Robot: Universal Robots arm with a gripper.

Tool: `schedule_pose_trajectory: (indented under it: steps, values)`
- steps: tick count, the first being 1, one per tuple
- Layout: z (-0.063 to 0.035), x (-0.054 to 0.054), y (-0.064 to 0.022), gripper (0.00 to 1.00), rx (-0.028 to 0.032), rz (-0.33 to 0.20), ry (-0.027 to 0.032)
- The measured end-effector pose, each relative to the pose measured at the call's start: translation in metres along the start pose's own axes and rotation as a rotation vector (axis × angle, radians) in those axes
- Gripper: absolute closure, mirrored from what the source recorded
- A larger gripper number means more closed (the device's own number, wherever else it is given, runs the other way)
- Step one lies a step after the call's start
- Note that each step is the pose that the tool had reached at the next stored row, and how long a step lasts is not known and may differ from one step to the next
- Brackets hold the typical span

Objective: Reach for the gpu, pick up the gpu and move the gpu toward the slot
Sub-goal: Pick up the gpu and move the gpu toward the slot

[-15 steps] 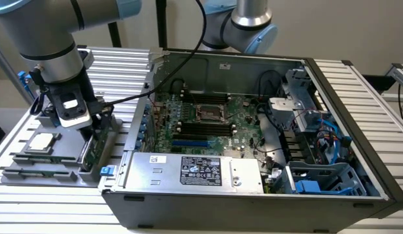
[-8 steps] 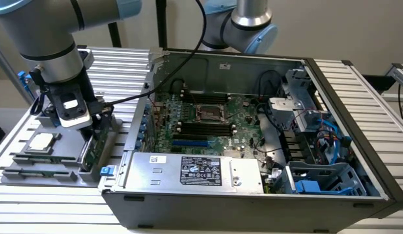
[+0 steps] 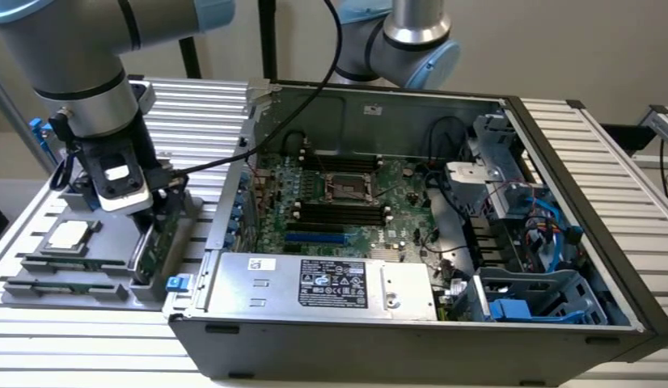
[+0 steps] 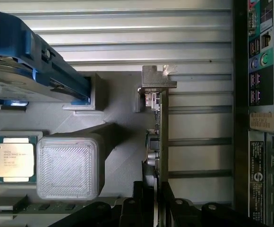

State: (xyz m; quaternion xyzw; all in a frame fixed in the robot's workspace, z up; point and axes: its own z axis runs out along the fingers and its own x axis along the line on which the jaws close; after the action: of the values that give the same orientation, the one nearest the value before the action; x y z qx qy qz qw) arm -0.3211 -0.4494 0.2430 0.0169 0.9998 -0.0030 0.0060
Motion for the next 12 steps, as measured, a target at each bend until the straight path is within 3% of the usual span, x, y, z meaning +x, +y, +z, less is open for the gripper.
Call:
schedule_pose_trajectory:
  steps: [5,12]
  values:
    - [-0.0038,-0.001,0.0000,0.74,0.0004,0.000,0.0087]
    - [-0.0120,-0.003,0.0000,0.74,0.0004,0.000,0.0118]
